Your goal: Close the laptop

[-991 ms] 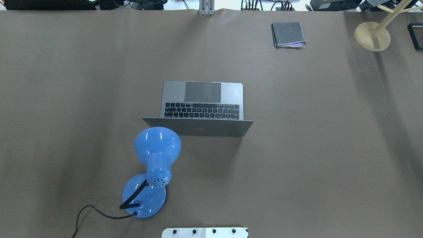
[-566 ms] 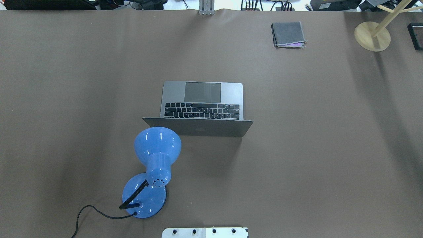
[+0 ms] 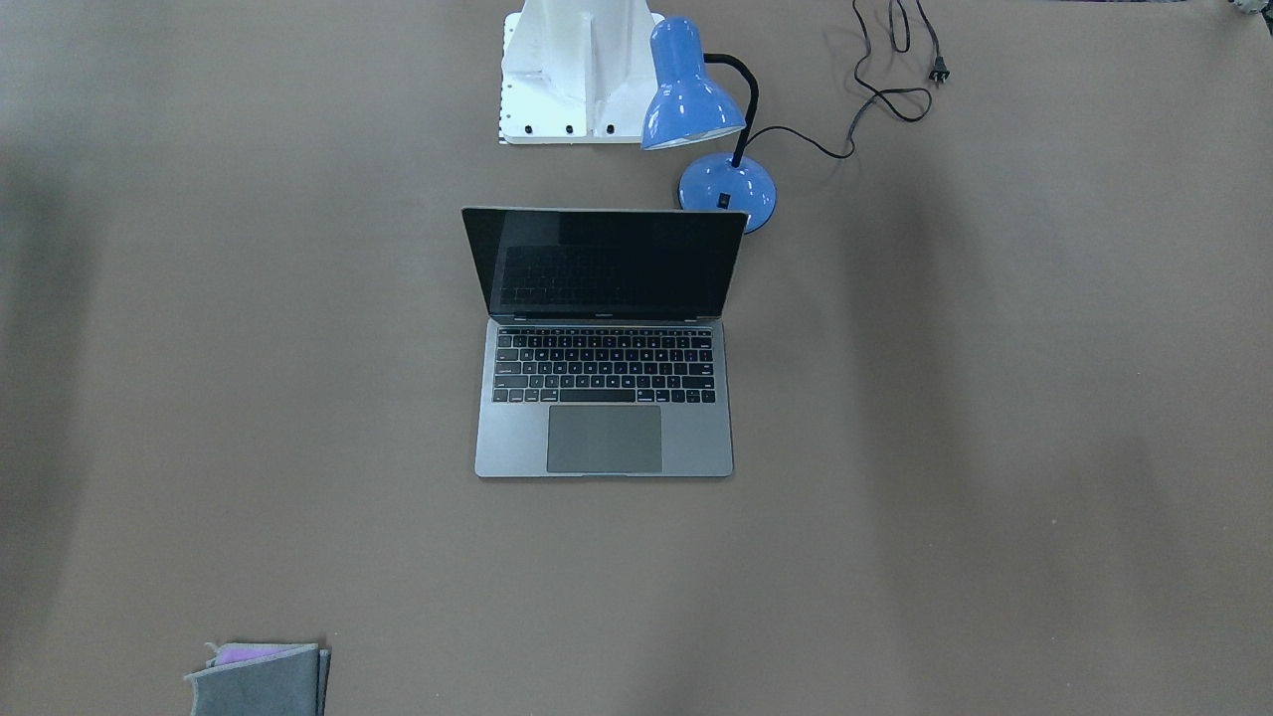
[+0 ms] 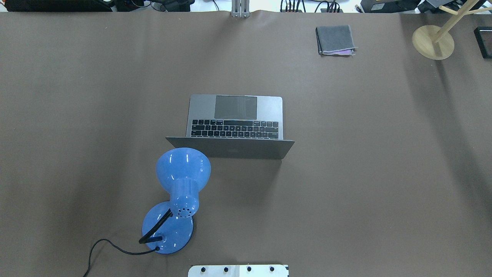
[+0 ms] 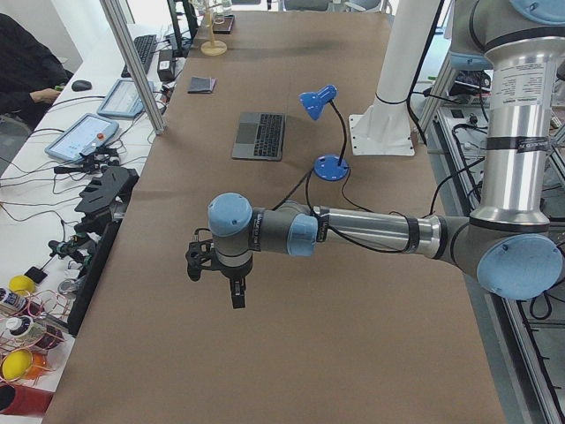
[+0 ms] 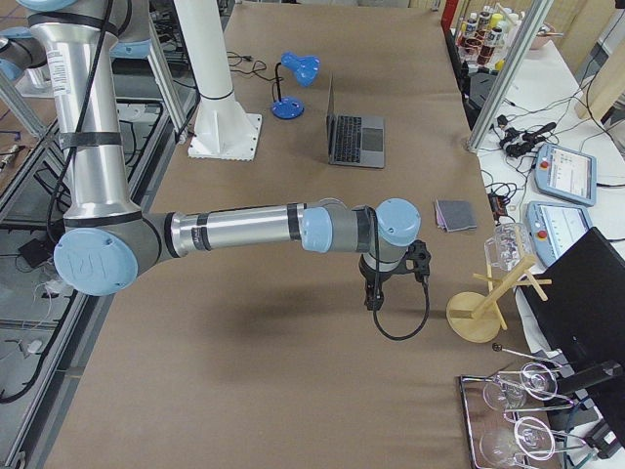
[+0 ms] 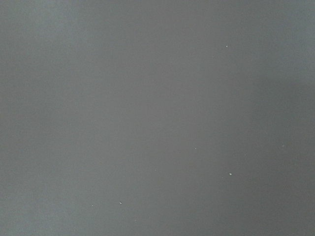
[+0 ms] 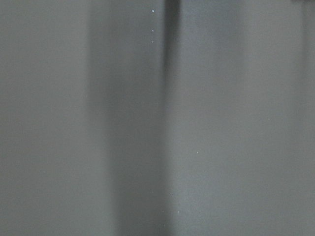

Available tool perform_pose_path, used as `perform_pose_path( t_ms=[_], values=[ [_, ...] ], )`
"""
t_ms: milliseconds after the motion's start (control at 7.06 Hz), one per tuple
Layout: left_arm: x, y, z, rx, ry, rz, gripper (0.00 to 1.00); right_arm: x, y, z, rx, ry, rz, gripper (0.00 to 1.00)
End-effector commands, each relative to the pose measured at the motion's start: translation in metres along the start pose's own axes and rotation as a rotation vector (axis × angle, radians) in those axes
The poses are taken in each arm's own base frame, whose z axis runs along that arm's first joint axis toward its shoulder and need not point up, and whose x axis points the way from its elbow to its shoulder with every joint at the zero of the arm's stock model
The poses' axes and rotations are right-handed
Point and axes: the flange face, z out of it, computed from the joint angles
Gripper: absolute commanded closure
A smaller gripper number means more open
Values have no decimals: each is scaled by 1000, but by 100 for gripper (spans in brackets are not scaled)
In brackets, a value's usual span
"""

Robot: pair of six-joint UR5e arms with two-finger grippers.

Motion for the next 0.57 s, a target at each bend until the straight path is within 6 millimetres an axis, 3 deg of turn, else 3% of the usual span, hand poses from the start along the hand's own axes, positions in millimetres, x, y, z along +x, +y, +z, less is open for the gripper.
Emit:
perform_pose_path(
  t_ms=[0, 142, 283, 425],
  values=[
    [13, -13, 5, -2, 6, 30, 2, -17, -9, 2, -2, -2, -32, 0],
    [13, -19, 7, 33, 17, 65, 2, -40, -19, 18, -28, -3, -78, 0],
    [26, -27, 10, 49, 23, 102, 2, -71, -34, 24, -36, -7, -112, 0],
    [59, -50, 5, 61, 33, 153, 2, -110, -56, 18, -18, -13, -124, 0]
  ],
)
